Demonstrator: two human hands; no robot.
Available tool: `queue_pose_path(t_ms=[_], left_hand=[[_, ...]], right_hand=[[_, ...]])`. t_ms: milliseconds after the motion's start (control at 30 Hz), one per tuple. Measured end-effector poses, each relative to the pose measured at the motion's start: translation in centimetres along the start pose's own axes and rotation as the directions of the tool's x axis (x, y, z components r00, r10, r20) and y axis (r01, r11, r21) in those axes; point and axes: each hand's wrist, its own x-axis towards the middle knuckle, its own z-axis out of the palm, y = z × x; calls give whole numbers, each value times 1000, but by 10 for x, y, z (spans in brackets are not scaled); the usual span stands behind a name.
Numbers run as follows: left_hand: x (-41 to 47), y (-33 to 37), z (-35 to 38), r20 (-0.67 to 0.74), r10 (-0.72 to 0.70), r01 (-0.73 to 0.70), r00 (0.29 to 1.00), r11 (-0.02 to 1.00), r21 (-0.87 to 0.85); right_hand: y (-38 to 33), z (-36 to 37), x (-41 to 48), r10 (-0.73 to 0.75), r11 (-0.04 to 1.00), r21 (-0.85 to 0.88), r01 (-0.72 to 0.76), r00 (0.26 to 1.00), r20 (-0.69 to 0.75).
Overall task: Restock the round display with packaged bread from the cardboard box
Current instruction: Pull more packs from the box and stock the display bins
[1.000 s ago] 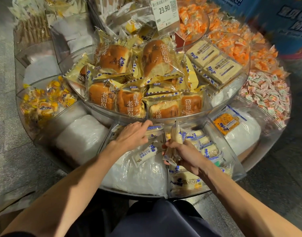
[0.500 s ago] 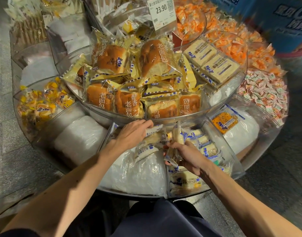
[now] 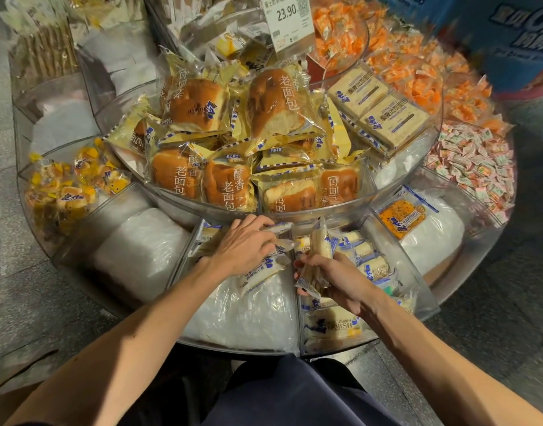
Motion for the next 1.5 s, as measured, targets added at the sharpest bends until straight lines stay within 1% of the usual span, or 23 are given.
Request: queue_pose_path(t_ms=[67, 167, 267, 333, 400, 433, 467, 567, 633, 700, 733, 767, 800, 833, 900, 933, 967, 1067, 1167, 1300, 1367, 1433, 1500], left_hand=[[-4, 0, -1, -10, 20, -20, 1000, 1000, -3], [-10, 4, -1, -51, 11, -7, 999, 998, 65], [-8, 7, 2, -106, 7, 10, 994, 987, 162], [-6, 9, 6, -181, -3, 42, 983, 976, 212], [-4, 8, 12, -229, -50, 97, 972, 976, 194], [-5, 7, 15, -224, -66, 107, 972, 979, 176], [-6, 6, 16, -207, -84, 115, 975, 984, 139], [-11, -1, 19, -116, -93, 98, 989, 994, 42], [-17, -2, 13, -102, -62, 62, 993, 998, -3], [-23, -9, 1, -190, -94, 78, 977, 993, -91], [-25, -17, -5, -239, -152, 125, 959, 984, -125], [-28, -29, -12, -252, -207, 177, 945, 975, -137], [-31, -41, -19, -218, -242, 220, 945, 968, -118], [-35, -53, -23, -136, -258, 250, 957, 966, -73], [-41, -68, -28, 61, -248, 244, 967, 968, 56], [-42, -71, -29, 116, -233, 221, 966, 969, 108], [-41, -72, -27, 134, -223, 202, 966, 967, 153], [-35, -71, -26, 111, -211, 175, 971, 947, 270], [-34, -75, -27, 92, -185, 149, 978, 941, 305], [-36, -78, -48, 50, -168, 153, 985, 963, 221], [-34, -79, -61, 101, -210, 189, 973, 965, 180], [-31, -81, -69, 176, -278, 280, 944, 960, 14], [-27, -80, -72, 222, -320, 366, 921, 907, -208]], right_hand=[[1, -2, -1, 1, 999, 42, -1, 1000, 4], [1, -2, -3, 42, 997, 64, -42, 999, 4], [3, -6, 7, -6, 996, -84, 5, 1000, -14], [11, -13, 17, -33, 992, -123, 31, 999, -14], [6, -3, 6, -14, 996, -85, 14, 1000, -4], [2, 2, 1, -1, 998, -58, 2, 1000, 16], [2, 4, 1, 5, 999, -52, -3, 1000, 31], [-1, 9, 2, -20, 991, -131, 21, 1000, 5], [0, 12, 7, -11, 995, -103, 14, 1000, 24], [2, 14, 9, 1, 997, -72, 2, 999, 38], [0, 19, 3, 10, 999, -53, -8, 999, 37], [0, 20, 2, 6, 1000, -26, -5, 999, 33], [0, 20, 2, 0, 1000, -8, 1, 1000, 27], [0, 21, 1, -1, 1000, -3, 1, 999, 32], [0, 24, 0, 10, 1000, -23, -9, 1000, 20], [0, 25, 1, 10, 1000, -28, -9, 1000, 17], [0, 27, 1, 7, 1000, -18, -6, 1000, 11], [1, 32, 1, 13, 1000, -9, -12, 1000, 18], [-2, 38, -1, 17, 1000, -21, -16, 1000, 14], [-4, 42, 0, 5, 999, -51, -5, 1000, 9], [-4, 45, 1, -9, 998, -68, 9, 1000, 2], [-4, 50, -1, -11, 996, -87, 12, 1000, 5], [-4, 53, -2, -15, 996, -92, 16, 1000, 4]])
